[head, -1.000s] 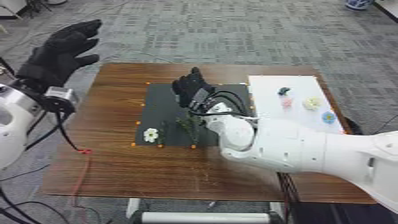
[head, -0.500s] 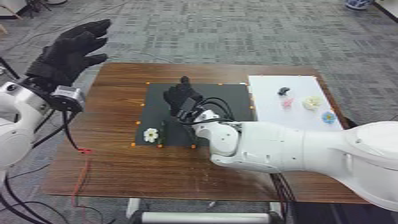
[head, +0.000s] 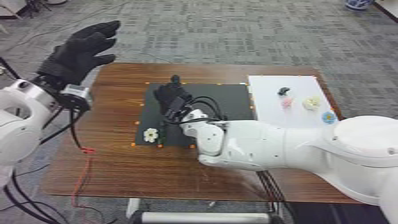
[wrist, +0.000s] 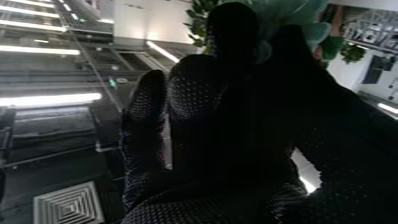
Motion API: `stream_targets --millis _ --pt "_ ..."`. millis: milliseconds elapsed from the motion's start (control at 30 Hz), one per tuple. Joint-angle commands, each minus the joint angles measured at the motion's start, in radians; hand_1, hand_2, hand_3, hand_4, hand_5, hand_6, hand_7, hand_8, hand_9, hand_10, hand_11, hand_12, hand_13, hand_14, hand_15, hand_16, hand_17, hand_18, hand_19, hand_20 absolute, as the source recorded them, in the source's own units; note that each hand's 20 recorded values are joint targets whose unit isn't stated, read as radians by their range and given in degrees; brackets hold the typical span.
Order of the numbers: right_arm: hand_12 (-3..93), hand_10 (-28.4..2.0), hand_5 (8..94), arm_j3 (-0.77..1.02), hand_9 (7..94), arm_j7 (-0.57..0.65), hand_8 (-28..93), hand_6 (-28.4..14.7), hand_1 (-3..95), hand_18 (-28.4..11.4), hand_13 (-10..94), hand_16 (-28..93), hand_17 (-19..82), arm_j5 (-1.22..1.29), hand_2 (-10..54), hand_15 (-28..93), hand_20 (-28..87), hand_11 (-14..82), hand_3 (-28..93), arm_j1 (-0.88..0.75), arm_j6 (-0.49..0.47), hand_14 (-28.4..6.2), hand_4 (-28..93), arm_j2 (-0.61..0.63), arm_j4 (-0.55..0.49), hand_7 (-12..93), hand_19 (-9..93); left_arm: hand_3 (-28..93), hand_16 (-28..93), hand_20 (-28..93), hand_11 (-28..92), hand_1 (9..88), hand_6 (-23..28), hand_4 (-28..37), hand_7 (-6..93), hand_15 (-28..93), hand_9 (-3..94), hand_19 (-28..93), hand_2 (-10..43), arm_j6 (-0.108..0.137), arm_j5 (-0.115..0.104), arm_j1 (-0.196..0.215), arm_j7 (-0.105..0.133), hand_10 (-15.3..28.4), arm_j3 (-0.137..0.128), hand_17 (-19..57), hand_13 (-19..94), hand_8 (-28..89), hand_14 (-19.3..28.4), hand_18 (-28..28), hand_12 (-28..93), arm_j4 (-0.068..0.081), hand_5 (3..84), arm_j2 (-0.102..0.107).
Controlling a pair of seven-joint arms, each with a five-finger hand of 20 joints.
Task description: Arrange flowers
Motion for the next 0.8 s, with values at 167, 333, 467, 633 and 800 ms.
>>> stream_targets --millis 167,333,467,633,800 --pt "48.7 -4.2 79.4 0.014 85.6 -0.002 -7 8.3 46.9 -18.1 64 50 22 -0.035 -9.5 64 54 14.0 86 0.015 -0.013 -4.2 -28 -0.046 -0.009 36 75 68 0 8 9 23.0 1.7 -28.3 16.8 24 10.2 34 -5.8 -0.017 -0.009 -0.058 -0.007 7.1 0.03 -18.3 0 -9 9.0 18.2 19 0.014 18.7 0.003" --pt "48.7 -4.2 78.9 0.015 85.6 0.006 -8 8.4 46.7 -18.0 63 49 22 -0.034 -9.5 65 54 13.9 85 0.013 -0.019 -4.5 -28 -0.046 0.007 36 75 68 0 8 9 23.1 1.7 -28.3 16.7 24 10.2 34 -5.7 -0.019 -0.007 -0.066 -0.007 7.1 0.036 -18.3 0 -9 9.0 18.2 19 0.017 18.7 0.0" --pt "47.6 -4.1 77.4 0.017 84.8 0.023 -8 8.5 45.8 -18.1 62 48 22 -0.043 -9.5 67 54 13.2 85 0.017 -0.046 -4.9 -28 -0.041 -0.002 36 75 68 0 9 9 23.0 1.7 -28.3 16.8 24 10.2 34 -5.8 -0.023 -0.005 -0.062 -0.009 7.1 0.031 -18.3 0 -9 9.0 18.1 19 0.016 18.7 -0.003" --pt "47.3 -3.8 74.8 0.019 81.8 0.017 -9 8.5 43.8 -17.9 60 46 21 -0.04 -9.5 69 54 12.3 85 0.023 -0.065 -5.5 -28 -0.032 -0.014 37 75 68 0 9 9 23.0 1.7 -28.3 16.8 24 10.2 34 -5.6 -0.018 -0.006 -0.047 -0.004 7.1 0.02 -18.3 0 -9 9.0 18.2 19 0.01 18.7 0.001" --pt "47.7 -4.1 72.5 0.027 79.1 0.014 -10 8.3 41.4 -18.2 58 43 20 -0.038 -9.5 71 55 12.9 85 0.027 -0.082 -6.3 -28 -0.024 -0.023 39 74 68 -1 8 9 23.0 1.7 -28.3 16.8 24 10.2 34 -5.6 -0.019 -0.005 -0.055 -0.004 7.1 0.026 -18.3 0 -9 9.0 18.2 19 0.014 18.7 0.0"
